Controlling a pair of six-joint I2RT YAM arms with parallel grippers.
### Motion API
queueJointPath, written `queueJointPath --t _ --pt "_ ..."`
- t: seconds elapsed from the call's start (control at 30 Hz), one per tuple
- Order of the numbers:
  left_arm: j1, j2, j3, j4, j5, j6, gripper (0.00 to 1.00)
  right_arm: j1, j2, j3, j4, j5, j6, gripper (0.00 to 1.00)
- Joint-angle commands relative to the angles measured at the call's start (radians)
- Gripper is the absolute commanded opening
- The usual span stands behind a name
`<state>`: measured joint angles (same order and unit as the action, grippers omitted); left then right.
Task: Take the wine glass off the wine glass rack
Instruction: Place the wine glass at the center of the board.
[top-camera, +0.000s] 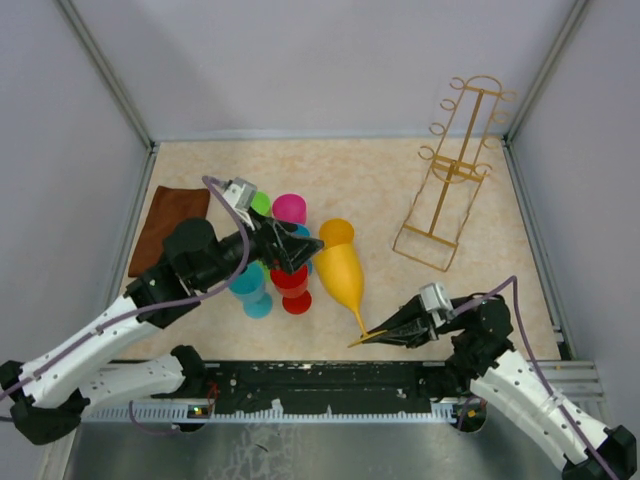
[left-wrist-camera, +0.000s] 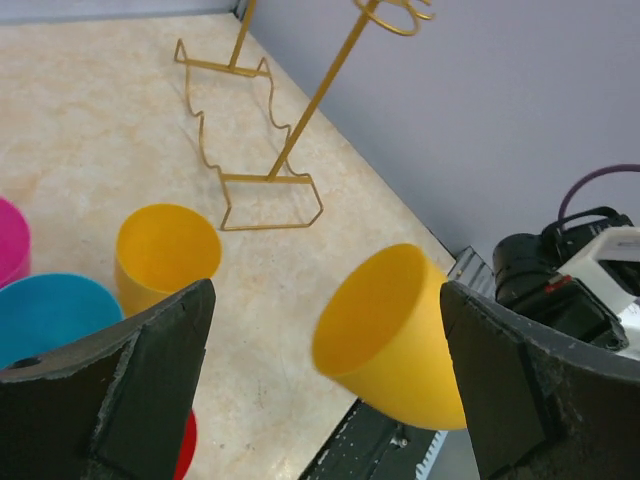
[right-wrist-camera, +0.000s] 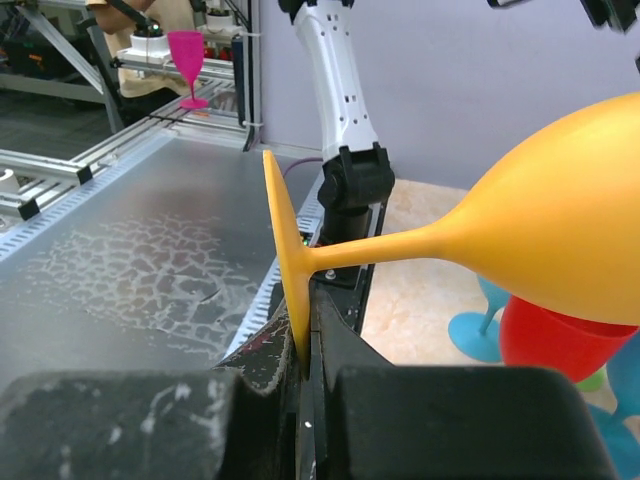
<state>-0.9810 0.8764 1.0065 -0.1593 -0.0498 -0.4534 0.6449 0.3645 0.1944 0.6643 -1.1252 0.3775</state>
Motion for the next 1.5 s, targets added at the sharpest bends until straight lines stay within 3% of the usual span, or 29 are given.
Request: queueJointPath --t 0.0,0.13,0.27,0.5,0.67,0.77,0.87,1.03,1.17,1.33,1.47 --pt "0.136 -0.037 -0.039 0.053 0.265 -0.113 0.99 0.012 0.004 0.008 0.134 0.019 0.062 0.00" --pt "0.152 -0.070 -0.107 0.209 0.457 -0.113 0.99 0.015 0.035 0.013 0.155 0.018 0.105 0.00" --pt "0.156 -0.018 -0.102 0.261 0.600 -0.113 0.99 0.016 0.046 0.018 0.170 0.018 0.145 0.00" --pt "0.158 0.062 -0.092 0.302 0.706 -0.113 0.94 0.027 0.050 0.032 0.179 0.014 0.210 0.00" --pt "0.159 0.052 -0.090 0.275 0.675 -0.110 0.89 0.031 0.053 0.036 0.174 0.016 0.215 0.00" --pt "0.159 0.032 -0.097 0.292 0.706 -0.110 0.80 0.030 0.054 0.040 0.142 0.027 0.194 0.00" --pt "0.159 0.026 -0.104 0.311 0.786 -0.103 0.60 0.030 0.052 0.039 0.138 0.028 0.189 0.00" --pt "0.158 0.029 -0.177 0.518 0.997 -0.176 0.41 0.031 0.035 0.033 0.128 0.045 0.158 0.00" --pt "0.157 0.029 -0.186 0.528 1.024 -0.173 0.32 0.030 -0.004 0.041 -0.022 0.120 0.057 0.01" --pt "0.158 0.030 -0.170 0.492 1.031 -0.146 0.01 0.030 -0.014 0.071 -0.186 0.200 -0.057 0.03" --pt "0.158 0.025 -0.160 0.451 0.981 -0.115 0.00 0.030 -0.008 0.074 -0.212 0.217 -0.070 0.04"
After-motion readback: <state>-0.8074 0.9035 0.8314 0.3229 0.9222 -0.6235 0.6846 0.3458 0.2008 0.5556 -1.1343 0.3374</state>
